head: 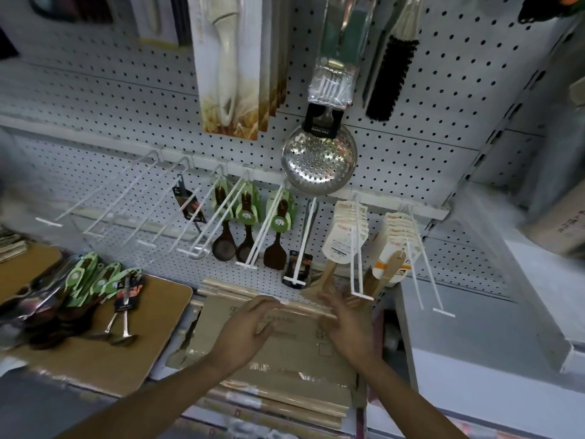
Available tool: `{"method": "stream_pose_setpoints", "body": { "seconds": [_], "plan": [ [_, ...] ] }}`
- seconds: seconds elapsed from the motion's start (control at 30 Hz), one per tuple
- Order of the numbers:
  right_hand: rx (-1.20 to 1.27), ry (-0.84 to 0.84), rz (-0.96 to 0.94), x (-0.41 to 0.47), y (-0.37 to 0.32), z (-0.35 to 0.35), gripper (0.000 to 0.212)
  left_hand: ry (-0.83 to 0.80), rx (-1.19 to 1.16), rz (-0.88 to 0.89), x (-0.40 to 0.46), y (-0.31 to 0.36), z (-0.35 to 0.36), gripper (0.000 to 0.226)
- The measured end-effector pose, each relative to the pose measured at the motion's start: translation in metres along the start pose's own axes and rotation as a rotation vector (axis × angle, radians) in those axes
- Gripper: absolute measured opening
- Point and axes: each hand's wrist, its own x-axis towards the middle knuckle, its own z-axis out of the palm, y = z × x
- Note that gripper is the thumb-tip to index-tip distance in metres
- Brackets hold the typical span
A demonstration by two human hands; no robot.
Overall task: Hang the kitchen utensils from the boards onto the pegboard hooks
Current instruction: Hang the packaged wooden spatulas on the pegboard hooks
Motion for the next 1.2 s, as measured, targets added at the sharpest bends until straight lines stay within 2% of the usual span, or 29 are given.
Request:
{"method": "stream_pose_setpoints", "body": {
  "seconds": [0.07,0.2,0.47,0.83,1.2],
  "plan": [
    [-0.085,-0.071,-0.115,0.000,-0.012,0.014,0.048,0.020,0.030,0.044,-0.014,-0.015,-0.023,0.034],
    [-0.261,-0.136,-0.293,0.005,-0.058,0.054,0.047,0.042,0.044,0.110,-0.051,-0.041,-0.082,0.031],
    [-0.271,-0.222,-0.576,-0.001,-0.189,0.174,0.047,0.160,0.128,0.056,-0.153,-0.108,-0.213,0.042],
    [-0.303,-0.237,-0.770,-0.015,-0.377,0.336,0.054,0.301,0.225,-0.087,-0.306,-0.220,-0.389,0.051],
    [-0.307,-0.381,-0.993,0.016,-0.503,0.466,0.057,0.431,0.268,-0.257,-0.398,-0.304,-0.498,0.053]
  ]
}}
